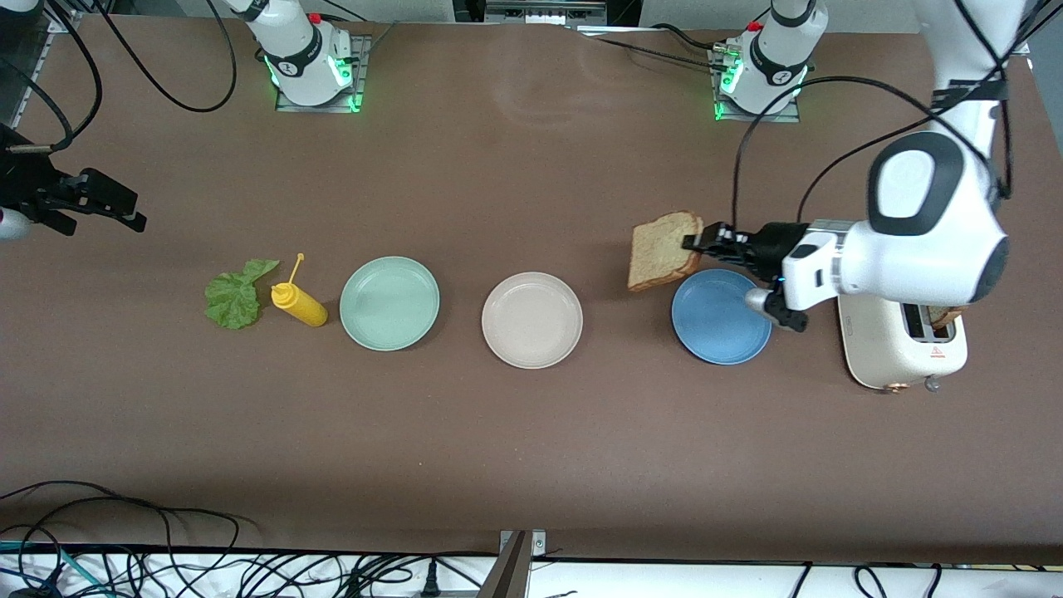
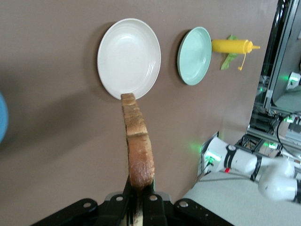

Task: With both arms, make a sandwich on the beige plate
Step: 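Lift the bread slice out of the toaster with the left gripper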

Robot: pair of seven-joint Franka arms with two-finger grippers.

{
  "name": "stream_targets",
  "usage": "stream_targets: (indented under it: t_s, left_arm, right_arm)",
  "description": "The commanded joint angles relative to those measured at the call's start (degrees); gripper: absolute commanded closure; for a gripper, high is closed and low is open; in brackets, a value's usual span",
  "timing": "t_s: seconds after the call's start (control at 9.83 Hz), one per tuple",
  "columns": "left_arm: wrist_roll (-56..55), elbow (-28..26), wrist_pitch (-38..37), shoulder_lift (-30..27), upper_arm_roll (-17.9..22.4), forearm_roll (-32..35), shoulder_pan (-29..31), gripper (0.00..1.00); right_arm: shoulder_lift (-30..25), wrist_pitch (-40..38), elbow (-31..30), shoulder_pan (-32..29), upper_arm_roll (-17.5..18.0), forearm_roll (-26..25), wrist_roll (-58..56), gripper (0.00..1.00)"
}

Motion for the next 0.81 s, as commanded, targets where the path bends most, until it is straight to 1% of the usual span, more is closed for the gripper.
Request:
stream_targets:
  t_s: [0.0,0.2,0.41,0.51,0.71]
  left_arm:
    - [-5.49,1.31,7.46,3.31,0.51,-4.27,-4.57,1.0]
    - [-5.67,0.43,13.01,4.55,0.51,-8.76,-7.3,1.0]
    - [-5.76,-2.45,20.98,5.52,0.51,-12.28,-10.98,1.0]
    - [-5.76,-2.99,22.51,5.78,0.51,-12.64,-11.87,1.0]
    - [-5.59,-3.78,21.83,6.14,0.51,-13.52,-11.62,1.0]
  right_arm:
    - [-0.26,-0.87,0.42,-0.07,-0.07,0.42,-0.18,0.0]
    - [-0.26,-0.79,0.42,-0.07,-0.07,0.42,-0.18,0.0]
    - [-0.26,-0.79,0.42,-0.07,-0.08,0.51,-0.18,0.0]
    - [-0.26,-0.79,0.42,-0.07,-0.07,0.51,-0.18,0.0]
    - [-0.26,-0.79,0.42,-0.07,-0.16,0.59,-0.01,0.0]
